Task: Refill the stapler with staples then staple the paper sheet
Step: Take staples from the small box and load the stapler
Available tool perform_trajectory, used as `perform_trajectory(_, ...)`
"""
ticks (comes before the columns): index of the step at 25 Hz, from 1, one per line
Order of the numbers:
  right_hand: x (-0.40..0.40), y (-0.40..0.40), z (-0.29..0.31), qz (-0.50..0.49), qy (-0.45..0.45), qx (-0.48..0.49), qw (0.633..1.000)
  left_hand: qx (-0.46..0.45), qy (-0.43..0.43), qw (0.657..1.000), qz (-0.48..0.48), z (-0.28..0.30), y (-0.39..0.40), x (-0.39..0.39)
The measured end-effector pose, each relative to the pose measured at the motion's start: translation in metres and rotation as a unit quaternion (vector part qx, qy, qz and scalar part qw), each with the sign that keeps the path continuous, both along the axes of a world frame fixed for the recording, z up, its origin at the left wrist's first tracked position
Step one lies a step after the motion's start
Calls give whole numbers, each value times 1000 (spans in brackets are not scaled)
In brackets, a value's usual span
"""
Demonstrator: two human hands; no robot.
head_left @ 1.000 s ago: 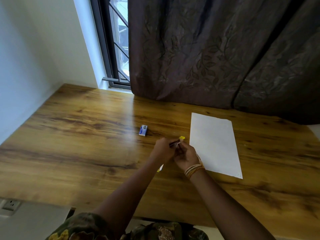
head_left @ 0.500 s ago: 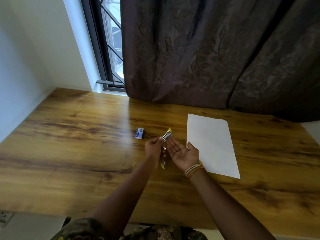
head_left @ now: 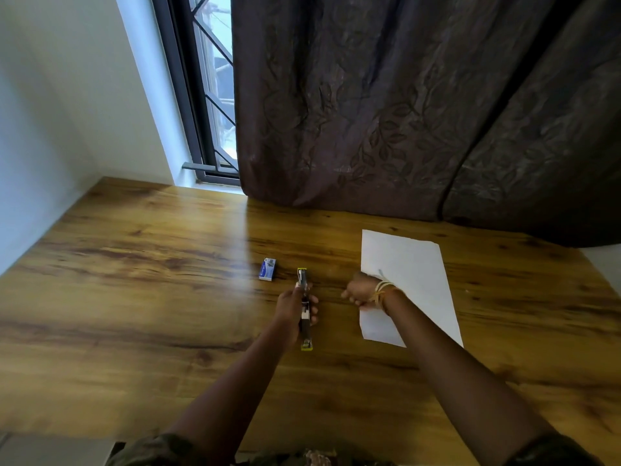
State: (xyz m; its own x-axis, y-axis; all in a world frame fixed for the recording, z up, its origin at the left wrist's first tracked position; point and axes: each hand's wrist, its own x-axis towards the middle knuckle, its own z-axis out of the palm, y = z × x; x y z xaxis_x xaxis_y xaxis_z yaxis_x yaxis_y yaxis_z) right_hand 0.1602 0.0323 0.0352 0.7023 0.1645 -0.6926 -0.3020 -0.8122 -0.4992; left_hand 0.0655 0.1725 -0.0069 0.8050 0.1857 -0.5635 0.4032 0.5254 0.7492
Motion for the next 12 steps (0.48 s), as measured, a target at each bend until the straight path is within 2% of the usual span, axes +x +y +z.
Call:
perform_trajectory(2,11,9,1,105,-150,-125,975,-7,-17,1000,-10,0,2,2)
perform_trajectory(5,25,15,-4,89,-276,-138,947,-13,-17,1000,-23,0,0,8)
perform_trajectory(8,38,14,-8,90,-318,-101,938,-20,6,999,-32,0,-3,16)
perform_trajectory(12,50,10,-12,110,-332,-37,936,38,18,998,-40,-1,-2,33)
